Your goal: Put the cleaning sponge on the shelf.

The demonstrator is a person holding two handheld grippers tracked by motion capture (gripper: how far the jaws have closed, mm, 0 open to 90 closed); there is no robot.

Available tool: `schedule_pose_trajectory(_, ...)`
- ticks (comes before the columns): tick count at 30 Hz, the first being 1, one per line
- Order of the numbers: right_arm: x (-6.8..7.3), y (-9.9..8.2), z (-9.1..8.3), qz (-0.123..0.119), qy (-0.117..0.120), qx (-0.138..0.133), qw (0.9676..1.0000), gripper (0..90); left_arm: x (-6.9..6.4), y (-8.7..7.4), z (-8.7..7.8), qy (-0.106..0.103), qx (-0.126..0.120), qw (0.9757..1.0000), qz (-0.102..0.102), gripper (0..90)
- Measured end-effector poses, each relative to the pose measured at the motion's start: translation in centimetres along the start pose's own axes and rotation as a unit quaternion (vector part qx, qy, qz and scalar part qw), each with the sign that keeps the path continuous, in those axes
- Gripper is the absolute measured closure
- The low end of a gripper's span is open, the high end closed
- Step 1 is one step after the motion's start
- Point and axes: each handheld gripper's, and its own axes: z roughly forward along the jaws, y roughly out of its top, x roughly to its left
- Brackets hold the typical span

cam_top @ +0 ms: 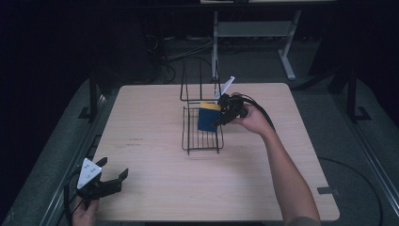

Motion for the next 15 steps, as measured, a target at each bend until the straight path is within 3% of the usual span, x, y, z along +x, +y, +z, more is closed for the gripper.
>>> schedule_pose_trajectory(6, -0.36, -0.12, 0.41, 0.001, -0.014, 0.007, 0.9999, 56.7, 0.08, -0.02, -0.04, 0.001, 0.001, 1.0, 0.0, 13.9)
schedule_pose_trajectory(15, -0.89, -0.38, 1.0, 0.008, -0.012, 0.003, 0.9999, 56.7, 0.23, -0.06, -0.05, -0.001, 0.001, 1.0, -0.004, 13.9)
